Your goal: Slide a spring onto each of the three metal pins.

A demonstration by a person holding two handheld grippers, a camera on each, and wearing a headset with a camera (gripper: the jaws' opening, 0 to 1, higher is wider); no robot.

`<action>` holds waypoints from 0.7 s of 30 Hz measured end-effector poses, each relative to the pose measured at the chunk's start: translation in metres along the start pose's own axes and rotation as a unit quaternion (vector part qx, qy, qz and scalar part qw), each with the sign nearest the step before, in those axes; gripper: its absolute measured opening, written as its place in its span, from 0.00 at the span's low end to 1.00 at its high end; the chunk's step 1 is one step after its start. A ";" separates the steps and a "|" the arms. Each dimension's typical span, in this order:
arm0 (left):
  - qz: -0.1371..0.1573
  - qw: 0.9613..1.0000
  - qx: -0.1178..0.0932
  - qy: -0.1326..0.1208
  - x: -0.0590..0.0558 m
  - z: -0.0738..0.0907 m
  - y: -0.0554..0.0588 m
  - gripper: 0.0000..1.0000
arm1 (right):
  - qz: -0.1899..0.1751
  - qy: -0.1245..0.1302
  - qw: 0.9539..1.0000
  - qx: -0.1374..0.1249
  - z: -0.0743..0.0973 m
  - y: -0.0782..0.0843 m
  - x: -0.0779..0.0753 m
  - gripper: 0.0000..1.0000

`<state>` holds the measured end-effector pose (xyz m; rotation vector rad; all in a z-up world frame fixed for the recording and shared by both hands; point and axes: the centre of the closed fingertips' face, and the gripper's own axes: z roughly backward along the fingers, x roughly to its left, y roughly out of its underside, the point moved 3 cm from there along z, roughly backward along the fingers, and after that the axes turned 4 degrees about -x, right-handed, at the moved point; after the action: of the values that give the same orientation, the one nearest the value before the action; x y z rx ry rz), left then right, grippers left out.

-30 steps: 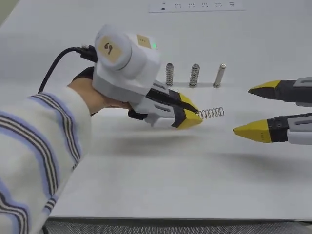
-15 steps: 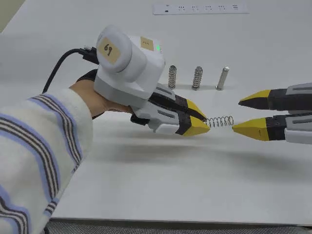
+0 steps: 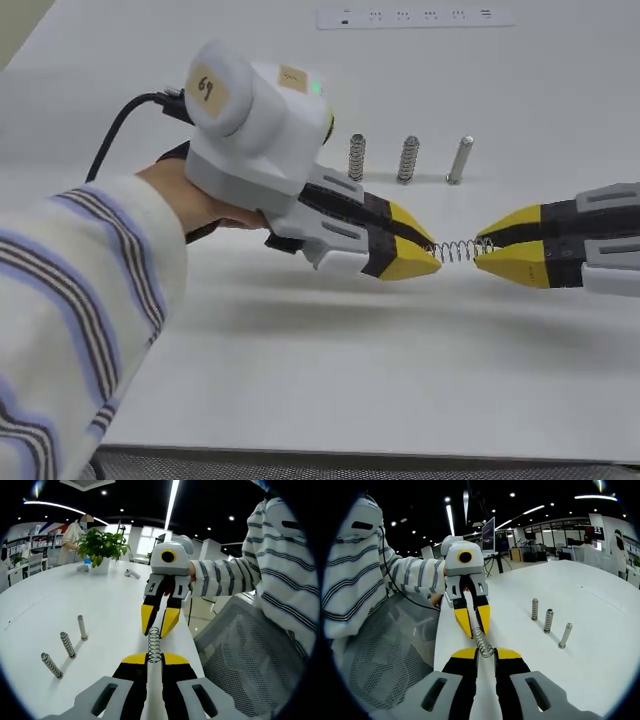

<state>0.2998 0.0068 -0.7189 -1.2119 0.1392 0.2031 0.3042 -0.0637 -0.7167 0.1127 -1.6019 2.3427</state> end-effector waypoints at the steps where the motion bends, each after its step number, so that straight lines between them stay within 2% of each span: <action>1: 0.000 1.000 0.001 0.001 -0.001 0.000 0.000 0.02 | 0.001 -0.001 1.000 0.000 0.000 0.000 0.000 0.10; 10: 0.001 1.000 -0.001 0.005 -0.003 -0.003 -0.001 0.02 | 0.008 -0.007 1.000 0.016 0.000 0.003 0.002 0.10; 16: 0.003 1.000 -0.003 0.006 -0.003 -0.003 -0.001 0.02 | 0.009 -0.013 1.000 0.016 0.000 0.002 0.004 0.09; 18: 0.004 1.000 -0.003 0.004 -0.003 -0.003 -0.001 0.02 | 0.010 -0.011 1.000 0.020 -0.001 0.003 0.003 0.09; 19: 0.004 1.000 -0.002 0.004 -0.002 -0.004 -0.001 0.02 | -0.006 -0.007 1.000 0.026 -0.001 0.004 0.003 0.09; 21: 0.005 1.000 0.000 0.004 -0.003 -0.004 0.000 0.02 | 0.001 -0.009 0.999 0.032 -0.003 0.004 0.004 0.09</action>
<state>0.2971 0.0028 -0.7200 -1.2126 0.1520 0.2060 0.2993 -0.0617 -0.7203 0.1481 -1.5370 2.4009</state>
